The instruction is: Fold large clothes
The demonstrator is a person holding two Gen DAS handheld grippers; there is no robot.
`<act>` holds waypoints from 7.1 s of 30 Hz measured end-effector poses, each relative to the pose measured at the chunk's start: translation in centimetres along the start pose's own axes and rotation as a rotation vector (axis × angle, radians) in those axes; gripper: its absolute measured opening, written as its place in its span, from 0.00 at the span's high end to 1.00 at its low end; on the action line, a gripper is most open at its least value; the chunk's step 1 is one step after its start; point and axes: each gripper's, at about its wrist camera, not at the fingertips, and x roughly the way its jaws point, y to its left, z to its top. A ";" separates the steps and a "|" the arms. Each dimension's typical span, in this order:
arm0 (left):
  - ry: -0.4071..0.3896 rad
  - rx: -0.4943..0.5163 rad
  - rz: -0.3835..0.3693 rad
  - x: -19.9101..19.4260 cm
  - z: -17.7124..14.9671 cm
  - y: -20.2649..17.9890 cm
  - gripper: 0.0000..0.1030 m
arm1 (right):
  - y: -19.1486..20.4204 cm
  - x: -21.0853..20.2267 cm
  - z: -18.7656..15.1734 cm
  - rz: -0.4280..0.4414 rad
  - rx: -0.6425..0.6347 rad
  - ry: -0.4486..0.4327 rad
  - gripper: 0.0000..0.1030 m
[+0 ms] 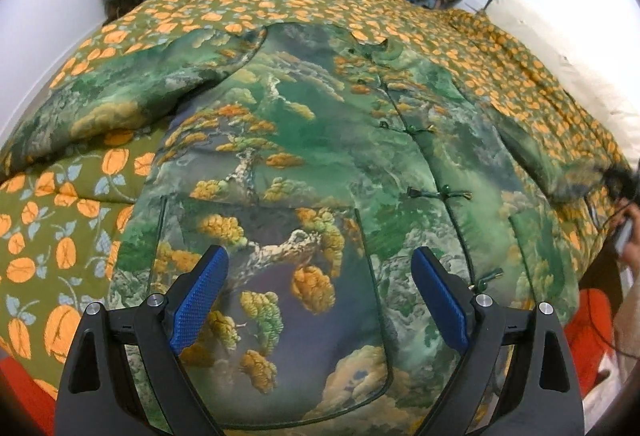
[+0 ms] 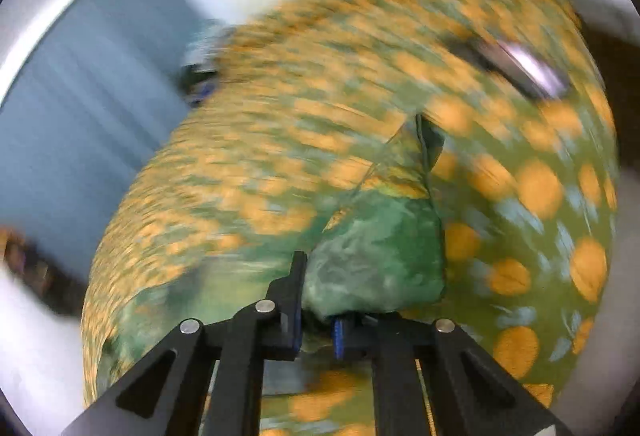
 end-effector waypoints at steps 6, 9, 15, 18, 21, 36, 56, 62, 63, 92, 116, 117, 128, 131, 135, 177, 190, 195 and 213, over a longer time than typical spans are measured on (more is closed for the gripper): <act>-0.015 -0.024 -0.023 -0.3 -0.5 0.5 0.09 | 17.8 -4.0 -2.4 0.273 -0.363 -0.016 0.90; -0.031 -0.031 -0.025 -0.8 -0.7 0.9 0.09 | 25.3 -3.1 -7.1 0.344 -0.496 0.035 0.90; -0.034 -0.069 -0.025 -1.1 -1.3 2.5 0.09 | 30.9 -0.1 -17.8 0.353 -0.641 0.130 0.90; -0.030 -0.078 -0.023 -1.0 -1.4 2.8 0.09 | 31.6 1.9 -22.6 0.334 -0.703 0.186 0.90; -0.026 -0.079 -0.022 -0.8 -1.4 2.9 0.09 | 31.1 2.9 -25.1 0.319 -0.732 0.236 0.90; 0.002 -0.060 0.001 0.3 -1.5 2.1 0.09 | 29.1 4.7 -27.7 0.314 -0.796 0.335 0.73; 0.281 -0.001 -0.254 15.3 12.5 -8.2 0.81 | 21.2 -2.9 -22.5 0.447 -0.645 0.387 0.42; 0.162 0.099 -0.220 12.2 15.6 -9.2 0.93 | 17.9 0.2 -17.5 0.344 -0.601 0.342 0.42; 0.145 0.090 -0.221 12.0 16.4 -8.7 0.93 | 17.9 1.0 -16.5 0.323 -0.609 0.321 0.42; 0.132 0.048 -0.105 18.2 13.3 -4.7 0.79 | 19.9 12.1 -16.0 0.149 -0.824 0.490 0.52; -0.013 -0.329 0.149 1.5 7.5 17.1 0.15 | 18.5 -1.8 -21.1 0.267 -0.722 0.253 0.35; -0.037 -0.389 0.154 1.0 7.4 18.8 0.12 | 18.3 -2.1 -21.5 0.271 -0.714 0.257 0.35; -0.167 -0.928 0.282 2.2 5.3 35.0 0.11 | 21.2 -3.8 -24.9 0.230 -0.828 0.291 0.35; -0.171 -0.904 0.311 3.3 6.8 35.5 0.07 | 21.8 -3.9 -24.5 0.165 -0.824 0.275 0.35; -0.150 -0.861 0.354 4.3 8.1 35.8 0.07 | 22.0 -3.6 -24.1 0.088 -0.845 0.239 0.35; -0.152 0.730 0.271 9.9 6.6 -13.3 0.06 | 19.0 -0.1 -19.4 0.250 -0.608 0.340 0.35; -0.092 0.255 0.134 1.6 8.0 -1.1 0.06 | 31.7 9.7 -22.5 0.415 -0.702 0.642 0.83; -0.106 0.155 0.135 1.9 10.0 1.6 0.06 | 32.7 10.6 -20.4 0.343 -0.740 0.557 0.80; 0.115 0.063 0.073 15.0 13.2 5.2 0.23 | 34.5 16.2 -26.6 0.341 -0.904 0.636 0.71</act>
